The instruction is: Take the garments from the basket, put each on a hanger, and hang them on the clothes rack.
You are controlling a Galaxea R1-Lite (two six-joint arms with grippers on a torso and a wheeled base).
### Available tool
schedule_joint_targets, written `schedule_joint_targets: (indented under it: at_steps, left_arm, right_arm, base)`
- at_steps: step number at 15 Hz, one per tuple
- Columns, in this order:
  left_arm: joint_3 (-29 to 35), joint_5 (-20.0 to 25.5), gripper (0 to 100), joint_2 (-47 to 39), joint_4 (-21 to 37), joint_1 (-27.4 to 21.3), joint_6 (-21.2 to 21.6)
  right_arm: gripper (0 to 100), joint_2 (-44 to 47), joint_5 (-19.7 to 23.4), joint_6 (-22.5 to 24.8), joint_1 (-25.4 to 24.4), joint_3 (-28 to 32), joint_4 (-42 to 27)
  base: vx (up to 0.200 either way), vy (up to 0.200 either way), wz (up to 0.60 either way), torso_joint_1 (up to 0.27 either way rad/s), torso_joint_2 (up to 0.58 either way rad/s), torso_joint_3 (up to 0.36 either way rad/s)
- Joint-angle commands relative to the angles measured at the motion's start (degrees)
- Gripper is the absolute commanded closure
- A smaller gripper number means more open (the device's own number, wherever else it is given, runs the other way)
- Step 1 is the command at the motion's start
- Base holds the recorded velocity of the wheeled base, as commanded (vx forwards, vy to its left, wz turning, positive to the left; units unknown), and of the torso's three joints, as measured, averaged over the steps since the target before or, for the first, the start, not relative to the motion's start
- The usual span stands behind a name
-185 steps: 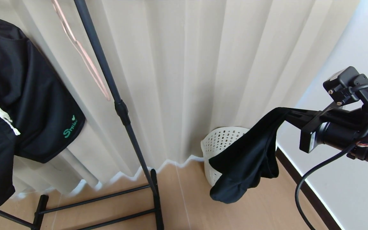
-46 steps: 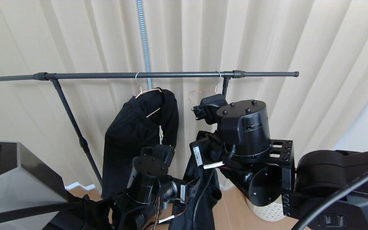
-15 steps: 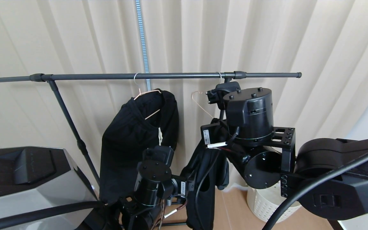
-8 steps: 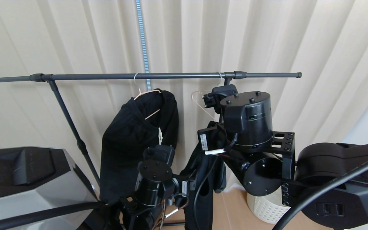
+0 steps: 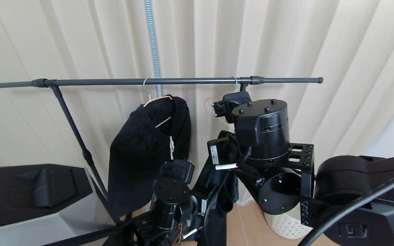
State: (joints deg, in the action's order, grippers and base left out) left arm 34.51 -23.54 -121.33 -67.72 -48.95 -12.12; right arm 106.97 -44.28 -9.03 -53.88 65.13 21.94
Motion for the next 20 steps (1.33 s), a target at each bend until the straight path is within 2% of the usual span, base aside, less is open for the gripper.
schedule_joint_targets:
  at_steps: [1, 5, 6, 11, 14, 20]
  left_arm:
    - [-0.06, -0.72, 0, -0.66, -0.04, 0.43, -0.01]
    - [-0.50, -1.86, 0, -0.40, -1.10, 0.43, 0.43]
    - [-1.38, -1.95, 100, -0.40, -2.86, 0.43, 1.66]
    - [-3.84, -1.86, 100, -0.40, -8.31, 0.34, 5.09]
    - [-3.66, -1.86, 100, 0.31, -8.31, 0.69, 5.26]
    - [-1.82, -1.42, 100, 7.25, -6.29, 6.14, 5.17]
  right_arm:
    - [100, -0.36, -0.02, -0.02, 0.01, -0.01, -0.06]
    - [100, -0.45, -0.20, 0.07, 1.50, -0.01, -0.06]
    - [100, -0.36, -0.28, 0.07, 2.03, 0.08, 0.03]
    - [100, 0.43, -0.20, 0.16, 3.78, 0.87, 0.12]
    - [100, 1.13, 0.07, 0.24, 4.84, 0.78, -0.06]
    - [100, 3.07, 0.24, 0.60, 6.07, 0.52, -0.32]
  base:
    - [0.000, 0.000, 0.00, 0.000, 0.00, 0.000]
    - [0.000, 0.000, 0.00, 0.000, 0.00, 0.000]
    - [0.000, 0.000, 0.00, 0.000, 0.00, 0.000]
    - [0.000, 0.000, 0.00, 0.000, 0.00, 0.000]
    - [0.000, 0.000, 0.00, 0.000, 0.00, 0.000]
    - [0.000, 0.000, 0.00, 0.000, 0.00, 0.000]
